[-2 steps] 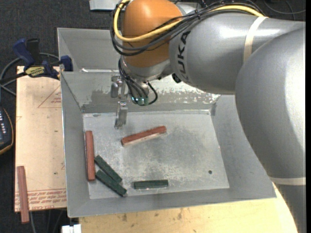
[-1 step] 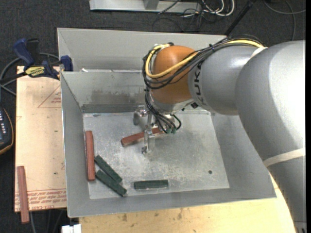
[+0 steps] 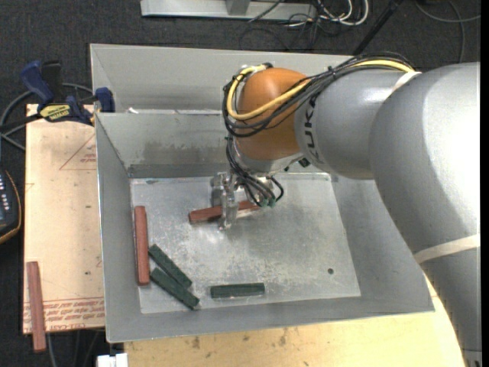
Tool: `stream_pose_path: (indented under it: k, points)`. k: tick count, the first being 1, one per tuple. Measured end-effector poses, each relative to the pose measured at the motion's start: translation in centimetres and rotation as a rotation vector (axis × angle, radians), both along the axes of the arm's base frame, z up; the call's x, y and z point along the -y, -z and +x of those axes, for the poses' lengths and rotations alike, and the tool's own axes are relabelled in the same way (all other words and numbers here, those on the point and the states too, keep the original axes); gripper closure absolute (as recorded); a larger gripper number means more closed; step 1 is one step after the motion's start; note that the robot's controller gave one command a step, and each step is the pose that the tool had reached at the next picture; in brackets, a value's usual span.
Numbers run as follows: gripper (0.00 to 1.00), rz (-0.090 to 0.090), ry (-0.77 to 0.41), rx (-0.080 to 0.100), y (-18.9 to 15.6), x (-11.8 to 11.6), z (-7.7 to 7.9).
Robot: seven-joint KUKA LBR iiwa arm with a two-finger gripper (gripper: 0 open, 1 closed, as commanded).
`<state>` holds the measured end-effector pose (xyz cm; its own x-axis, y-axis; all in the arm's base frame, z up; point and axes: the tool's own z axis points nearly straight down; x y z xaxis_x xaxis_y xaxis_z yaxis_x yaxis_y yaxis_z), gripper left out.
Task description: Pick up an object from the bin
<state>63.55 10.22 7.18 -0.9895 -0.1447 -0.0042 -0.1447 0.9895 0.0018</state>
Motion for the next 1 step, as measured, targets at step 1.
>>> stream_pose_path:
  k: [1]
  points:
    - [1.00, 0.000, -0.006, 0.008, -14.09, -0.83, -0.24]
